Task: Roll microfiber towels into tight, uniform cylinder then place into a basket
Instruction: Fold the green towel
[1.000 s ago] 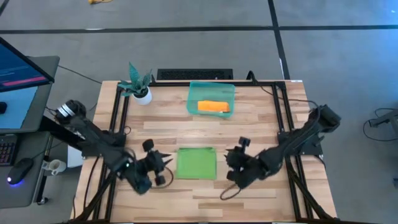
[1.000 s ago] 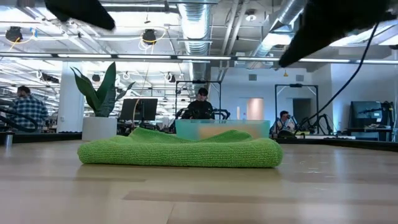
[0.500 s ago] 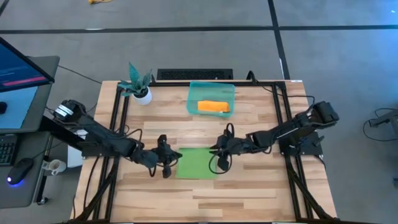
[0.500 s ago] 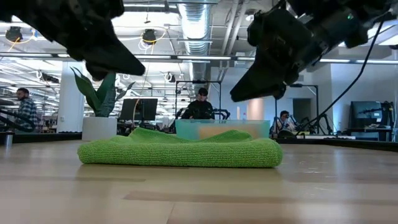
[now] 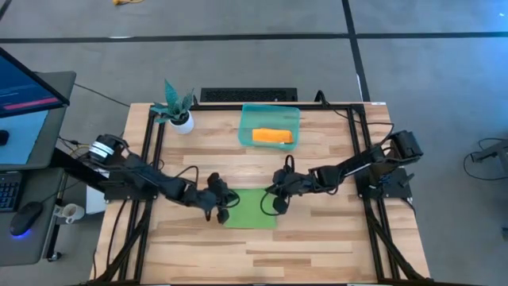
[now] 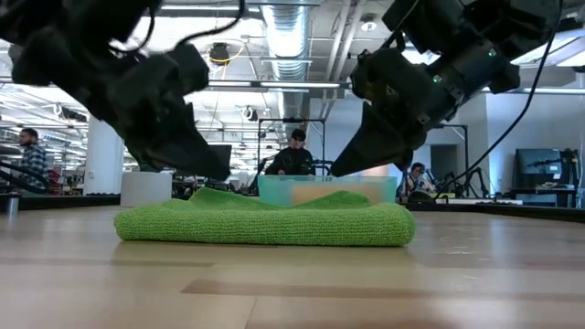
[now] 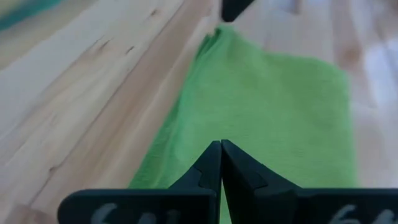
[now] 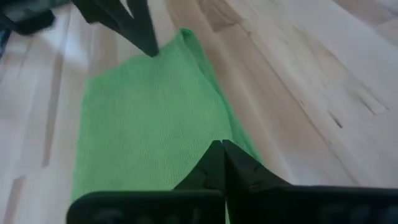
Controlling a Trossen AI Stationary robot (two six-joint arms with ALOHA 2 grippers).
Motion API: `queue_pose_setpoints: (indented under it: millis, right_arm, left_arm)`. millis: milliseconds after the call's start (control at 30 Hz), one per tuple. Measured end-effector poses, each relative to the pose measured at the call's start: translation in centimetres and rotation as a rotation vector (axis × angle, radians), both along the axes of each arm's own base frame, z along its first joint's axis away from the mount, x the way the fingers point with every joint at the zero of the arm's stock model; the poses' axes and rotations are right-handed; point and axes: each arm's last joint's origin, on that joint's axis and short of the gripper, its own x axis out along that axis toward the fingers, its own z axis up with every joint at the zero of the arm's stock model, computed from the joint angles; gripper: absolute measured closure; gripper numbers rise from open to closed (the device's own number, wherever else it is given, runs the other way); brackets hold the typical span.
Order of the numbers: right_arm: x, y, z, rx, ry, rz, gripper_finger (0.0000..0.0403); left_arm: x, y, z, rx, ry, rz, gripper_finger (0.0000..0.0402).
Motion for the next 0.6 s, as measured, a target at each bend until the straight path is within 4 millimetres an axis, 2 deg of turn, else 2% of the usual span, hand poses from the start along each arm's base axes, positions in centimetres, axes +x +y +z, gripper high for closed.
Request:
queue_pose_setpoints:
  millis: [100,233,400,600]
  right_arm:
    - [0.0,0.1,-0.2,0.030,0.013,0.022,0.0386]
    - [0.0,0.5,-1.5,0.048,0.055,0.023,0.0397]
    - [0.3,0.0,-3.2,0.076,0.103,-0.027,0.0392]
    - [0.5,-0.3,-3.2,0.080,0.103,-0.042,0.0399]
  left_arm:
    - [0.2,0.4,-0.5,-0.001,0.015,0.022,0.0401]
    - [0.2,0.6,-0.5,0.001,0.016,0.034,0.0401]
    - [0.1,1.1,-0.8,-0.009,0.047,0.079,0.0401]
    - [-0.4,1.7,-1.4,-0.024,0.112,0.146,0.0401]
